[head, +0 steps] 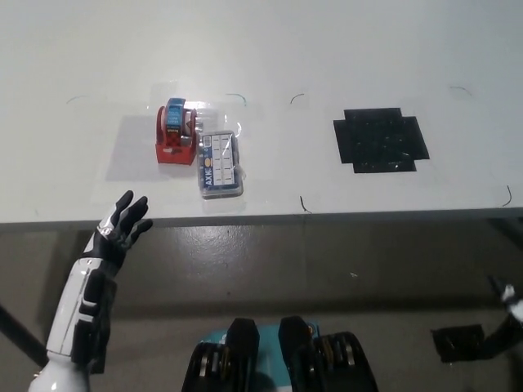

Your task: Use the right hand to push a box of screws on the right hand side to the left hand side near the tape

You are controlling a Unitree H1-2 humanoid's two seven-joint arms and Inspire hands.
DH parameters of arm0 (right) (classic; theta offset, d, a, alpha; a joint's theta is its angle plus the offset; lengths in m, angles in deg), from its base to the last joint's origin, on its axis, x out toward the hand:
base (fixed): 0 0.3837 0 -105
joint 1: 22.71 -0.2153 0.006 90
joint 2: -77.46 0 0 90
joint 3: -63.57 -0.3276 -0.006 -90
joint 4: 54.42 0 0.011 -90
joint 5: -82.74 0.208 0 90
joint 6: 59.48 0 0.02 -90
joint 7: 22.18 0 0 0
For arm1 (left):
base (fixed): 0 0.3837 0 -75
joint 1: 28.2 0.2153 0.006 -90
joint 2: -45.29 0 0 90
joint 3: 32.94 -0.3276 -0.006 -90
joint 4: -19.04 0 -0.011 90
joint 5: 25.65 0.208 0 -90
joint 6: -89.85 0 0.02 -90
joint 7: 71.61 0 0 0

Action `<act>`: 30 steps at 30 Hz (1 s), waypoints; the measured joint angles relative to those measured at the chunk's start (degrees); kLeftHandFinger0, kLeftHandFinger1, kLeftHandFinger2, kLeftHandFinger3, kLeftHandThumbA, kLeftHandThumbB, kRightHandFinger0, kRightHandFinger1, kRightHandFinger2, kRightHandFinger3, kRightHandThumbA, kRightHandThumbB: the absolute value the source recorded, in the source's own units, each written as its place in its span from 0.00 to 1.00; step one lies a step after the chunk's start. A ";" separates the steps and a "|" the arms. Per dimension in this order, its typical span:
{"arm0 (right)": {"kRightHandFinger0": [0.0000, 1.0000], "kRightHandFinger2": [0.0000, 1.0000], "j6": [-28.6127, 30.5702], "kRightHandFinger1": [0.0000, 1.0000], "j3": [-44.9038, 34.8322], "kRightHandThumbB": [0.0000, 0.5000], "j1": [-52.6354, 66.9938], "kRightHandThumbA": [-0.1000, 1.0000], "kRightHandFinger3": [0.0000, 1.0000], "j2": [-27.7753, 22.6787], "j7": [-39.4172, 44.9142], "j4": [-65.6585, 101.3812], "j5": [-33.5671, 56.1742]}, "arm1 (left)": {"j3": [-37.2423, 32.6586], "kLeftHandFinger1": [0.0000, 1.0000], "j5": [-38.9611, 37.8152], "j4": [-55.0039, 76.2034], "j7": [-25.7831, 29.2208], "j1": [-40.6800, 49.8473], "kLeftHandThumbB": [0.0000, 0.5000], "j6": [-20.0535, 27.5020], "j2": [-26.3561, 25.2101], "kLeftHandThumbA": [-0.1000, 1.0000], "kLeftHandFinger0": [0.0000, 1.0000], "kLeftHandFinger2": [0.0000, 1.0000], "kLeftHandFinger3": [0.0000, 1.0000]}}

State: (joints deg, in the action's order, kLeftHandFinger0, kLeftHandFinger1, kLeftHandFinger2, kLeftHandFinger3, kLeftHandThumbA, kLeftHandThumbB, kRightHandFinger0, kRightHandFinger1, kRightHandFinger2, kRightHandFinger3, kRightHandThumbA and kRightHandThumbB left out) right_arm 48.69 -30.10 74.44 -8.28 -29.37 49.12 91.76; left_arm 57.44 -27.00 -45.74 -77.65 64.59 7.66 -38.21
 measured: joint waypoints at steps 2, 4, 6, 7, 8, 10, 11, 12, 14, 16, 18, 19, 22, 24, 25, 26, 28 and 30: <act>1.00 1.00 0.15 1.00 1.83 0.43 2.33 1.00 1.00 -1.56 1.40 3.95 0.27 | 0.39 1.00 -0.03 -0.07 -0.01 -0.02 0.03 0.03 -0.59 1.00 1.00 1.00 1.00; 1.00 1.00 0.65 1.00 4.49 0.50 4.24 1.00 1.00 -3.45 3.61 7.59 0.86 | 0.80 1.00 -0.12 -0.42 -0.03 -0.11 0.05 0.39 -1.38 1.00 1.00 1.00 1.00; 1.00 1.00 1.28 1.00 6.55 0.52 4.98 1.00 1.00 -4.58 5.64 8.62 0.92 | 1.26 1.00 -0.35 -1.26 -0.04 -0.12 0.10 0.85 -1.97 1.00 1.00 1.00 1.00; 1.00 1.00 1.49 1.00 7.30 0.54 5.05 1.00 1.00 -4.65 6.30 8.49 0.92 | 1.48 1.00 -0.45 -1.70 -0.04 -0.09 0.09 0.95 -2.10 1.00 1.00 1.00 1.00; 1.00 1.00 1.63 1.00 7.96 0.54 5.03 1.00 1.00 -4.61 6.93 8.23 0.92 | 1.69 1.00 -0.49 -2.01 -0.03 0.02 0.09 1.06 -2.16 1.00 1.00 1.00 1.00; 1.00 1.00 1.67 1.00 8.65 0.57 4.96 1.00 1.00 -4.52 7.64 7.66 0.91 | 1.88 1.00 -0.53 -2.37 -0.03 0.21 0.09 1.23 -2.16 1.00 1.00 1.00 1.00; 1.00 1.00 1.68 1.00 9.20 0.57 4.80 1.00 1.00 -4.13 8.22 6.67 0.81 | 2.19 1.00 -0.51 -3.07 -0.01 0.51 0.05 1.44 -2.15 1.00 1.00 1.00 1.00; 1.00 1.00 1.68 1.00 9.50 0.55 4.61 1.00 1.00 -3.73 8.55 5.66 0.69 | 2.49 1.00 -0.49 -3.70 0.00 0.83 0.02 1.62 -2.16 1.00 1.00 1.00 1.00; 1.00 1.00 1.69 1.00 10.02 0.53 4.25 1.00 1.00 -3.12 9.20 3.78 0.41 | 2.96 1.00 -0.45 -4.61 0.01 1.53 0.06 2.05 -2.16 1.00 1.00 1.00 1.00; 1.00 1.00 1.74 1.00 10.85 0.53 3.67 1.00 1.00 -2.59 10.00 1.77 0.11 | 3.38 1.00 -0.44 -6.03 0.02 2.24 0.04 2.61 -2.16 1.00 1.00 1.00 1.00; 1.00 1.00 1.76 1.00 11.31 0.56 3.33 1.00 1.00 -2.13 10.49 0.57 -0.10 | 3.53 1.00 -0.44 -6.89 0.01 2.76 0.04 3.03 -2.16 1.00 1.00 1.00 1.00; 1.00 1.00 1.76 1.00 11.62 0.58 3.13 1.00 1.00 -1.70 10.88 -0.02 -0.23 | 3.63 1.00 -0.44 -7.78 0.01 3.16 0.04 3.44 -2.16 1.00 1.00 1.00 1.00; 1.00 1.00 1.77 1.00 11.87 0.59 2.79 1.00 1.00 -1.23 11.61 -0.85 -0.35 | 3.75 1.00 -0.51 -9.75 0.00 3.93 0.04 4.57 -2.16 1.00 1.00 1.00 1.00; 1.00 1.00 1.77 1.00 11.86 0.58 2.61 1.00 1.00 -1.17 11.92 -1.58 -0.35 | 3.85 1.00 -0.48 -10.66 0.01 4.42 0.05 5.19 -2.16 1.00 1.00 1.00 1.00; 1.00 1.00 1.77 1.00 11.84 0.59 2.52 1.00 1.00 -1.06 12.09 -2.04 -0.34 | 3.95 1.00 -0.48 -11.19 0.01 4.64 0.07 5.57 -2.19 1.00 1.00 1.00 1.00; 1.00 1.00 1.77 1.00 11.84 0.60 2.45 1.00 1.00 -0.94 12.21 -2.33 -0.34 | 4.02 1.00 -0.48 -11.55 0.01 4.72 0.07 5.71 -2.23 1.00 1.00 1.00 1.00; 1.00 1.00 1.77 1.00 11.82 0.59 2.21 1.00 1.00 -0.67 12.51 -3.16 -0.36 | 4.25 1.00 -0.46 -12.62 0.01 5.00 0.05 6.33 -2.32 1.00 1.00 1.00 1.00; 1.00 1.00 1.77 1.00 11.75 0.58 2.02 1.00 1.00 -0.51 12.67 -3.69 -0.37 | 4.34 1.00 -0.48 -13.89 0.00 5.23 0.03 6.96 -2.49 1.00 1.00 1.00 1.00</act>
State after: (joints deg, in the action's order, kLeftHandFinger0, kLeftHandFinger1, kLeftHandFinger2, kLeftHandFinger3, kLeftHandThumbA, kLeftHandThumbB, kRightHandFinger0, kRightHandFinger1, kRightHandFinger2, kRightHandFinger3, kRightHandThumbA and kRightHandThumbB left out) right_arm 50.45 -18.35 76.46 -8.79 -16.71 45.42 91.39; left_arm 61.78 -27.48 -59.63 -77.65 69.82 14.62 -40.69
